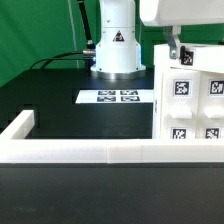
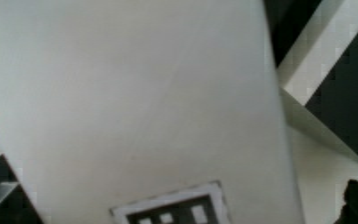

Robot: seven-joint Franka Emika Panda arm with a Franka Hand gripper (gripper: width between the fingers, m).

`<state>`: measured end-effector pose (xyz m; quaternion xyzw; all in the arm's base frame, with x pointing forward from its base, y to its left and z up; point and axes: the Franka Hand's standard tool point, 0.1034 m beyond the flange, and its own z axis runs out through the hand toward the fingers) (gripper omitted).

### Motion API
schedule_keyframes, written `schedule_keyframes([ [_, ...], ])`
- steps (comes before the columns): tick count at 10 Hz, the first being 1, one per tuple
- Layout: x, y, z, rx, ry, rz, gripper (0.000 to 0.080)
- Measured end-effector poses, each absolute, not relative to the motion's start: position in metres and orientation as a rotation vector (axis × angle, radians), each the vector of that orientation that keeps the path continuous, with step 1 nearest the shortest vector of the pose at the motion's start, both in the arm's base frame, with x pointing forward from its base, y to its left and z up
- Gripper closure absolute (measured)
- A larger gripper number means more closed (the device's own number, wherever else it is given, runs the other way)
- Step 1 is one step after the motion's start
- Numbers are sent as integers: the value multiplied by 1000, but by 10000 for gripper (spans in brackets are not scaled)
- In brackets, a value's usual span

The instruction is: Assemble cabinet

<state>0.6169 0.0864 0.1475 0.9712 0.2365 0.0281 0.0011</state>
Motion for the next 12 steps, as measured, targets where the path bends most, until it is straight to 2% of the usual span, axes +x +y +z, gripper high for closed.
schedule_keyframes([
  [1, 617, 86, 147, 3049, 740, 86, 98],
  [2, 617, 85, 147, 3051, 735, 86, 98],
  [3, 617, 85, 147, 3052, 730, 86, 248],
  [7, 617, 84, 147, 3079, 618, 86, 248],
  [12, 620, 74, 146, 3163, -144, 106, 246],
])
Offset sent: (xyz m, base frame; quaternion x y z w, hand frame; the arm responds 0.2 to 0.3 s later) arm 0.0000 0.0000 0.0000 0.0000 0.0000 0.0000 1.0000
